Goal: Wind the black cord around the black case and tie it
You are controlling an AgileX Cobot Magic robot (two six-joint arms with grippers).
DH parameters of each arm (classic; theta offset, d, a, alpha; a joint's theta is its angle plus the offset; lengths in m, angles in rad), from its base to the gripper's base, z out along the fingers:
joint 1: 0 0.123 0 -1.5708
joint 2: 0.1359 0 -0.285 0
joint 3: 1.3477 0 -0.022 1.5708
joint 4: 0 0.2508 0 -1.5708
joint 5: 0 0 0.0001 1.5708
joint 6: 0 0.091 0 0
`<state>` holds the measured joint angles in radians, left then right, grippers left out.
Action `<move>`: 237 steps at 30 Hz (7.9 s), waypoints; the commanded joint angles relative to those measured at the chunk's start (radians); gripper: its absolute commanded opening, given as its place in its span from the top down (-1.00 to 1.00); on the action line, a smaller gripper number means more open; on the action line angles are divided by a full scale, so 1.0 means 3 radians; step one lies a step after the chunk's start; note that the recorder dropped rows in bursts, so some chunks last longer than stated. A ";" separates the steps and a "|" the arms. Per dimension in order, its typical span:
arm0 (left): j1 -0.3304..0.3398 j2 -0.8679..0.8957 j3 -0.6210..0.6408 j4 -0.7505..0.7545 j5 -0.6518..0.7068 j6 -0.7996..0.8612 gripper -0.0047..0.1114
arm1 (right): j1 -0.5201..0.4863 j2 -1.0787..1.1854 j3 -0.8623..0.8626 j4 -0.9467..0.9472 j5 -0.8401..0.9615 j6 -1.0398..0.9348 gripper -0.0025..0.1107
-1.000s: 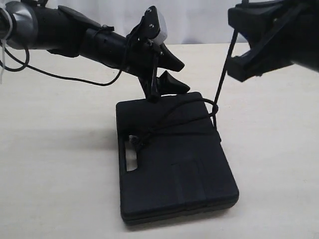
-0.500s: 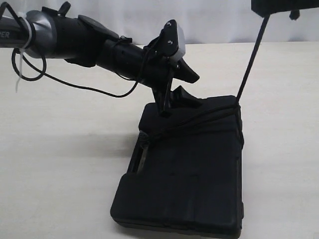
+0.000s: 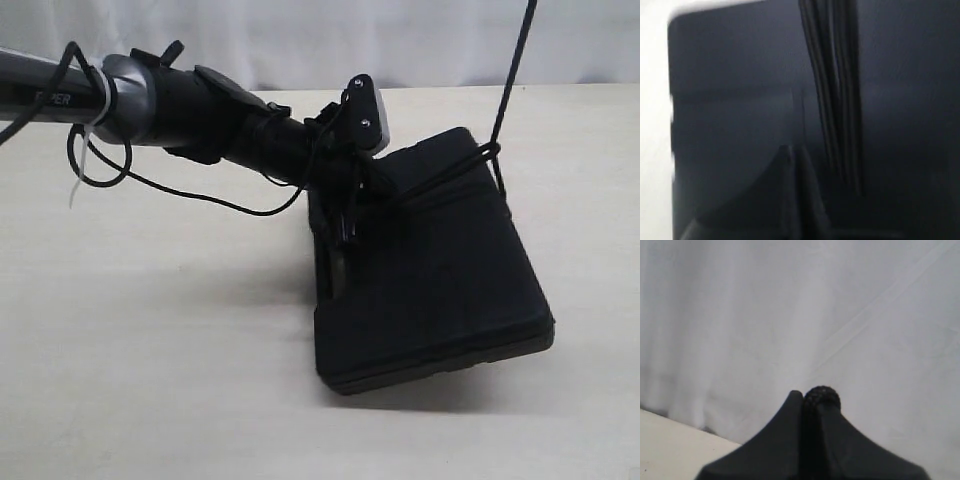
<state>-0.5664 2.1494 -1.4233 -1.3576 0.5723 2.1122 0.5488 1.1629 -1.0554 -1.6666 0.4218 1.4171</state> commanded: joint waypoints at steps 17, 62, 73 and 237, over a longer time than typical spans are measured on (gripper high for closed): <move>-0.0012 0.0052 0.0009 -0.0137 -0.0391 0.0105 0.92 | -0.0318 0.0188 -0.0784 0.0597 -0.0322 -0.0324 0.89; 0.0472 -0.0279 0.0009 -0.1181 0.0800 -0.0002 0.92 | -0.0336 0.1552 -0.1112 0.2427 0.0775 -0.2160 0.89; 0.0472 -0.0279 0.0009 -0.1147 0.0825 -0.0002 0.92 | -0.1444 0.2054 -0.1112 0.3220 0.1496 -0.2634 0.70; 0.1676 -0.7165 0.4744 0.4648 -0.0879 -0.7017 0.92 | -0.1198 -0.3876 0.1869 0.6400 -0.0444 -0.5274 0.88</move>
<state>-0.0687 0.0014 -0.0027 0.0429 0.3090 0.0198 0.1882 0.0022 -0.4990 0.2521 0.2785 -0.1570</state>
